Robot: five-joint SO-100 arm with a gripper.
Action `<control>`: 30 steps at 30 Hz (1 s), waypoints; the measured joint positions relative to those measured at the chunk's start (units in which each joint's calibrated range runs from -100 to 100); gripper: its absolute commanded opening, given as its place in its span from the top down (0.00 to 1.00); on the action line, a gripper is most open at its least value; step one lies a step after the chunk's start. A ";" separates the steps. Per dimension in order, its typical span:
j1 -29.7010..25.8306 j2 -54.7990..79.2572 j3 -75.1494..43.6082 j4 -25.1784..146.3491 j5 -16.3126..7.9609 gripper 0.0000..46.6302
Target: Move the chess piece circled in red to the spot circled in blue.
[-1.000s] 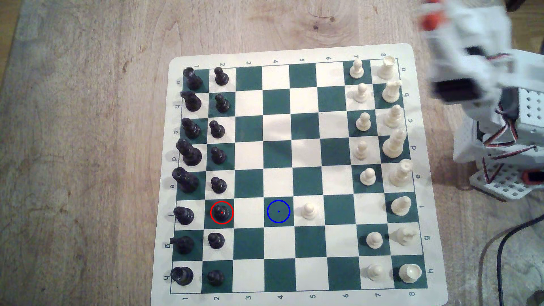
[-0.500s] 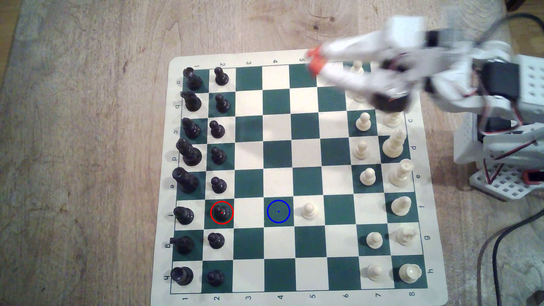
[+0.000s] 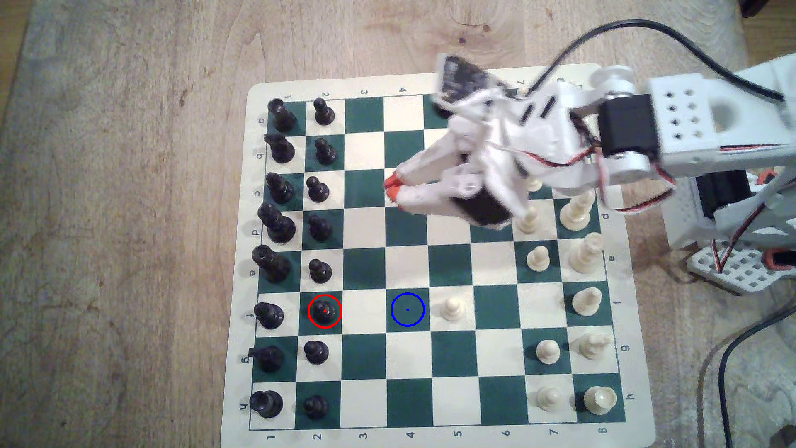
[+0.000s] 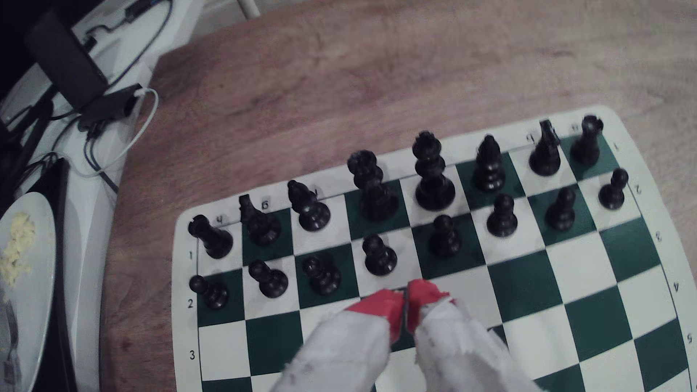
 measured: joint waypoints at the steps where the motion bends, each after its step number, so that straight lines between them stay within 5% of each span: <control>1: 0.15 2.51 -3.34 1.83 -0.34 0.98; 9: -1.25 20.19 -25.76 15.46 -3.08 0.95; 14: -3.98 25.64 -31.18 16.73 -3.47 0.67; 30: -4.87 44.99 -47.54 18.73 -3.52 0.62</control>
